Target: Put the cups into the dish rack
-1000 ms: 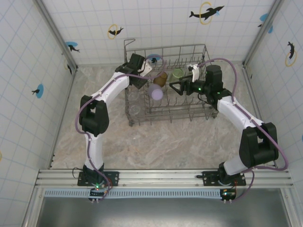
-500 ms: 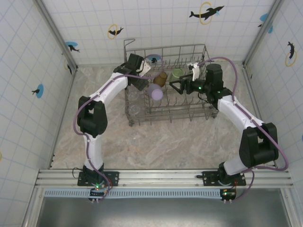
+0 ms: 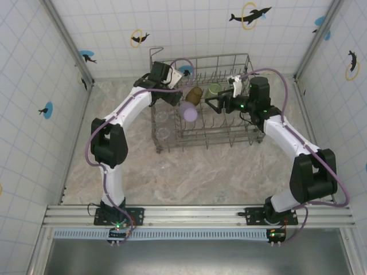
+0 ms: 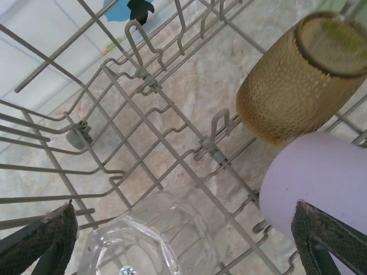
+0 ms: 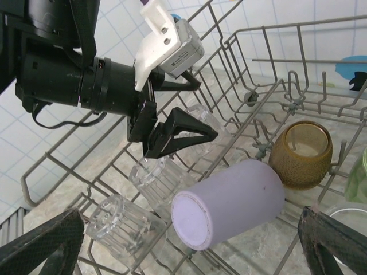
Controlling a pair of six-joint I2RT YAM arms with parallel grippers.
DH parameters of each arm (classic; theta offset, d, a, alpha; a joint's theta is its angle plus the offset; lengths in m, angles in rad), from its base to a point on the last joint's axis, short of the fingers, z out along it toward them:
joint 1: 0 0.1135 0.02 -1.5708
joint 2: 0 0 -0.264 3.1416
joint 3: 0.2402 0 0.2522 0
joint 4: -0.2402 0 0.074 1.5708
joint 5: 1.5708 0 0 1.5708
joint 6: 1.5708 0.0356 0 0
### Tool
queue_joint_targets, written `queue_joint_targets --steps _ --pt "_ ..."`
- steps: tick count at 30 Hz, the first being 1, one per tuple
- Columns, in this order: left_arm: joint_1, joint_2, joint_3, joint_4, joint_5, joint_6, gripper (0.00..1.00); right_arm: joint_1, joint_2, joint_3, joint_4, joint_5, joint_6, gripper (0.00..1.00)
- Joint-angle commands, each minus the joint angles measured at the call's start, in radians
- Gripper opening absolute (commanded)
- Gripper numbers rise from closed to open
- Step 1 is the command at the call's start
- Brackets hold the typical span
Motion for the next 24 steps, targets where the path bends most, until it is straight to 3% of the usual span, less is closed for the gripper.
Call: queue_joint_targets --steps 1,10,11,16,24 --pt "-0.001 -0.229 0.065 0.158 0.08 -0.078 0.98 -0.008 -0.016 0.044 0.0 0.011 0.003 0.99" --pt "-0.001 -0.419 -0.156 0.434 0.09 -0.157 0.98 -0.095 -0.06 0.053 0.005 0.028 0.052 0.99" --pt "0.03 -0.423 -0.187 0.458 0.084 -0.148 0.98 -0.099 -0.069 0.047 0.004 0.034 0.055 0.99" --pt "0.048 -0.396 -0.212 0.452 0.047 -0.168 0.98 -0.107 -0.111 0.008 -0.001 0.04 0.054 0.99" --pt "0.099 -0.552 -0.382 0.588 -0.205 -0.3 0.98 -0.197 -0.168 -0.02 -0.071 0.172 0.035 0.99"
